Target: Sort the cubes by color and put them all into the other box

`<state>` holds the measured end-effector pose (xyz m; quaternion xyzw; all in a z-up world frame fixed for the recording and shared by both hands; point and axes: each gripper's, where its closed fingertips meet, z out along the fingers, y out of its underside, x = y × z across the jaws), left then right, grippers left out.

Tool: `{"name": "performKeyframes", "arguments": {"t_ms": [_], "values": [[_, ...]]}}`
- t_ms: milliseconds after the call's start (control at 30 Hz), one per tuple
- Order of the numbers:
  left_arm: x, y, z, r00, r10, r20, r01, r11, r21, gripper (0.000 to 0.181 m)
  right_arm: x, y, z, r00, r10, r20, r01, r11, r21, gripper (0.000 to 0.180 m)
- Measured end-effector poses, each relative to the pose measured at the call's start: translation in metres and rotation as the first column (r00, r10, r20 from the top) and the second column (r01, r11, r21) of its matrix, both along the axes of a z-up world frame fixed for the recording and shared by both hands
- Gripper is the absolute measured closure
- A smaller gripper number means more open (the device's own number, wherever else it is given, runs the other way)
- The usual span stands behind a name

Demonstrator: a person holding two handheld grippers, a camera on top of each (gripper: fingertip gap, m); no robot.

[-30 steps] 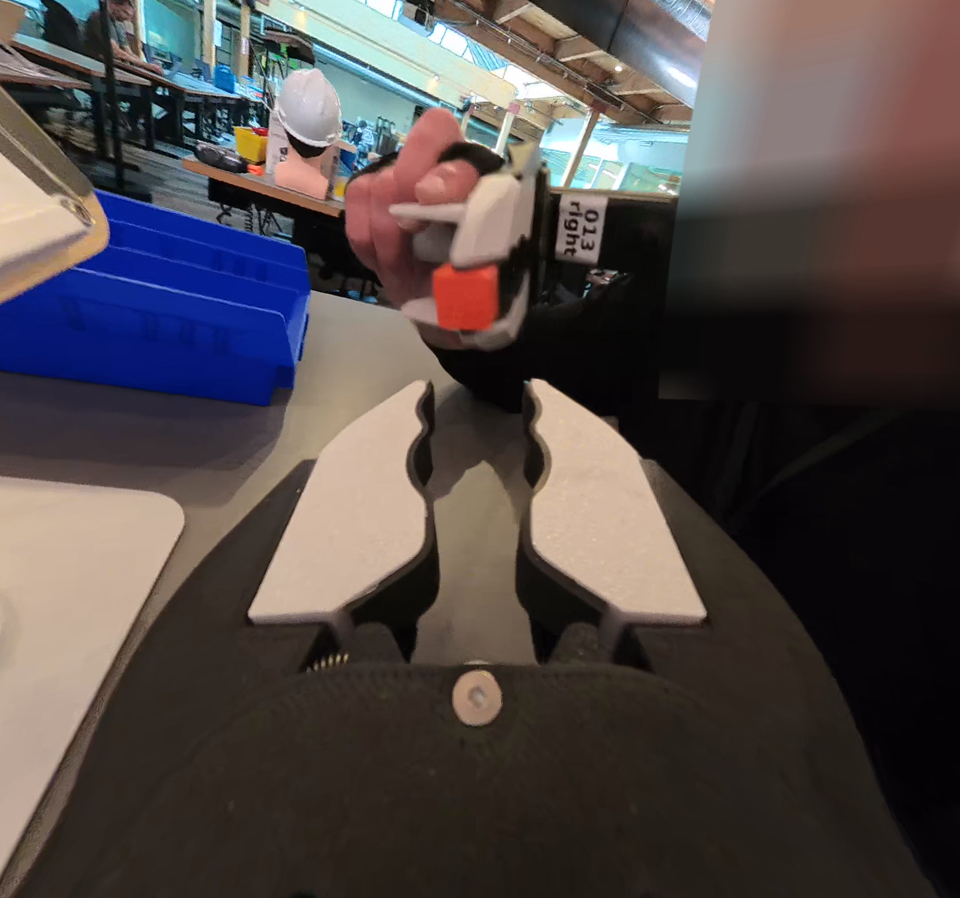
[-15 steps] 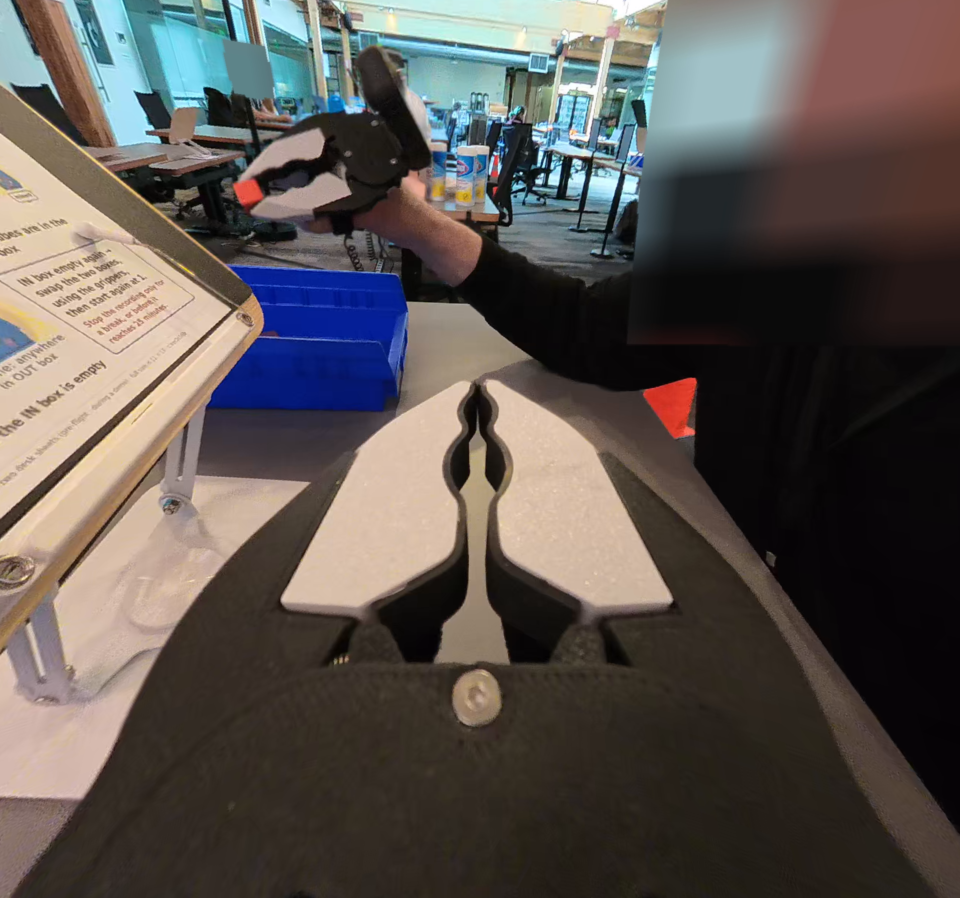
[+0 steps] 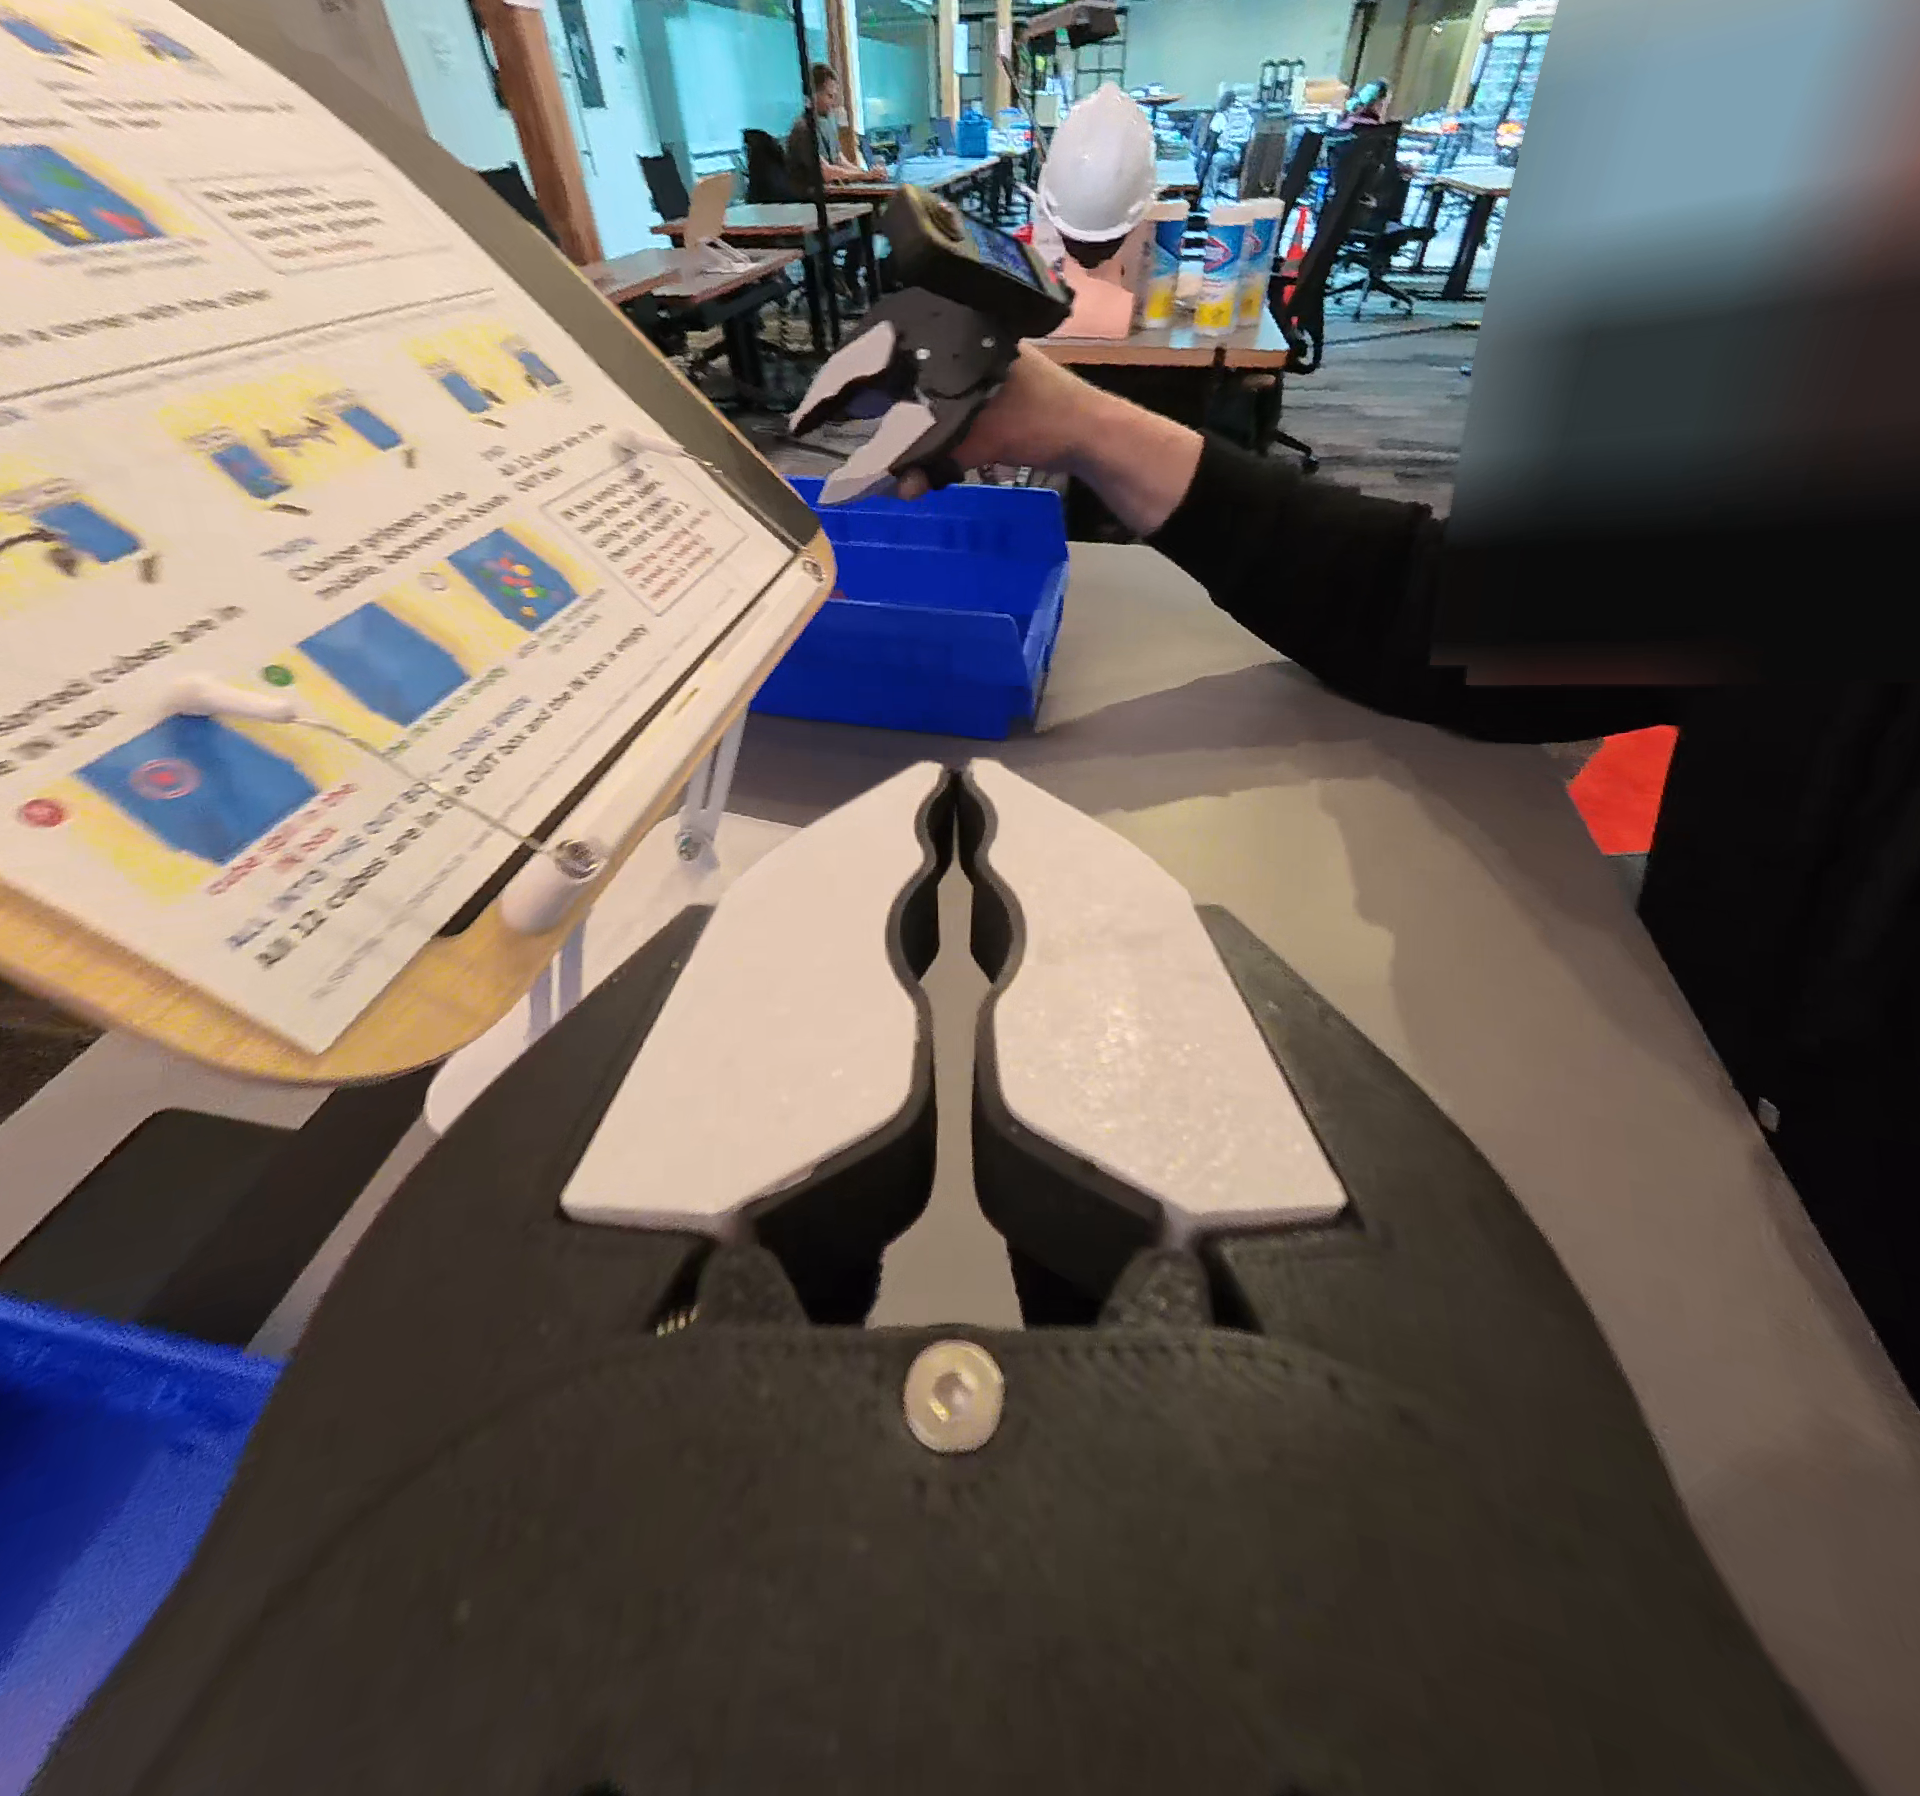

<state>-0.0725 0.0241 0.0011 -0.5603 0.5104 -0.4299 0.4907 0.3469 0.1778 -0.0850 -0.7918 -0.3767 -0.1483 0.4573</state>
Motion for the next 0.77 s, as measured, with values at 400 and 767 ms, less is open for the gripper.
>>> {"name": "performKeyframes", "arguments": {"t_ms": [400,767], "values": [[-0.042,0.058,-0.026,0.941,0.293,-0.171,-0.276,0.954,0.12,0.17,-0.011,-0.005,0.009,1.0,0.019,0.025,-0.02,0.999,0.026,0.131],[-0.113,0.175,-0.097,0.62,0.439,-0.651,-0.27,0.897,0.348,0.148,-0.019,-0.006,0.011,0.999,0.042,0.025,-0.042,0.999,0.029,0.133]]}}
